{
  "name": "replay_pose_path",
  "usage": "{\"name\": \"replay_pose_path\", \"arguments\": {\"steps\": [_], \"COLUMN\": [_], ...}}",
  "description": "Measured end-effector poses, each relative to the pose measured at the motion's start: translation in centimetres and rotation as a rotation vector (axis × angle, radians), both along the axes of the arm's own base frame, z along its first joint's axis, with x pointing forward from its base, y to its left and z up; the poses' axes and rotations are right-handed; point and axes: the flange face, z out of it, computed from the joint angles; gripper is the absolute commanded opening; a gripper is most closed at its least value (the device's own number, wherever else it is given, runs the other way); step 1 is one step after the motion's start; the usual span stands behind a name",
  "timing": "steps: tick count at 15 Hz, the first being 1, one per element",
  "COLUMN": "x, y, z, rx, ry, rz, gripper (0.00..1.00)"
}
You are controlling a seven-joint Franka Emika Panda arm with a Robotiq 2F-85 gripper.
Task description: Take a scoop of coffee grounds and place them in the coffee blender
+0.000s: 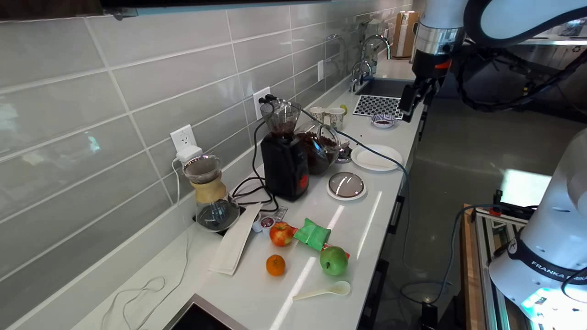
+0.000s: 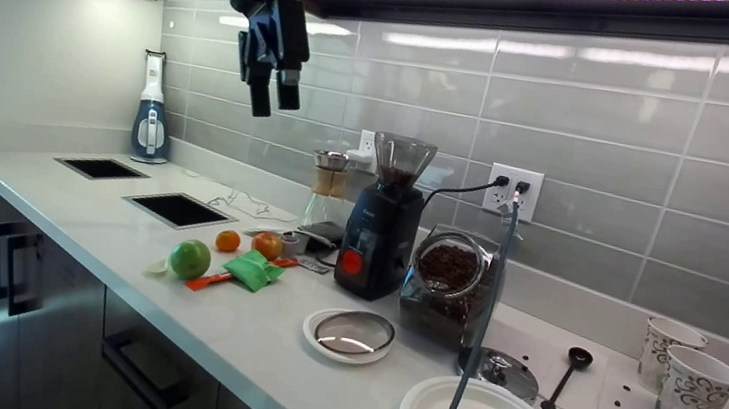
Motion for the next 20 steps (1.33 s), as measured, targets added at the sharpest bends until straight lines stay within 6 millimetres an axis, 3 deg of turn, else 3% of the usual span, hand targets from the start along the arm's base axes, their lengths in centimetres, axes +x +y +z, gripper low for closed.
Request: {"name": "replay_pose_path", "arguments": {"steps": [4, 8, 12, 16, 20], "x": [1.5, 5.1, 9.5, 12.0, 12.2], "y": [-5.5, -9.6, -9.5, -8.8, -8.8], "z": [0.9, -0.9, -4.7, -9.3, -9.6], "rx": [-0.136, -0.262, -0.37, -0.479, -0.478], "ry": [0.006, 0.08, 0.127, 0.177, 0.176], "rz": [0.067, 0.23, 0.415, 0.533, 0.532], "gripper": [1.0, 1.0, 1.0, 1.0, 1.0]}}
